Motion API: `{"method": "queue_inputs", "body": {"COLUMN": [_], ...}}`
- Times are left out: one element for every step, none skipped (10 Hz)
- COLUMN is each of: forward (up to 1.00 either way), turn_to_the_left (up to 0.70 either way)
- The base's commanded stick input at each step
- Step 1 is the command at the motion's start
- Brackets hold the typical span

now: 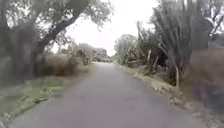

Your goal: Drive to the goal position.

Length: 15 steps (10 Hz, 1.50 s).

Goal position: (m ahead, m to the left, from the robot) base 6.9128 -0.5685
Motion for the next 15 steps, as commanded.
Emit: {"method": "queue_inputs", "body": {"forward": [1.0, 1.0, 1.0, 1.0, 1.0, 1.0, 1.0, 1.0, 1.0, 1.0, 1.0, 1.0, 1.0, 1.0, 1.0], "turn_to_the_left": [0.0, 0.0, 0.0, 0.0, 0.0, 0.0, 0.0, 0.0, 0.0, 0.0, 0.0, 0.0, 0.0, 0.0, 0.0]}}
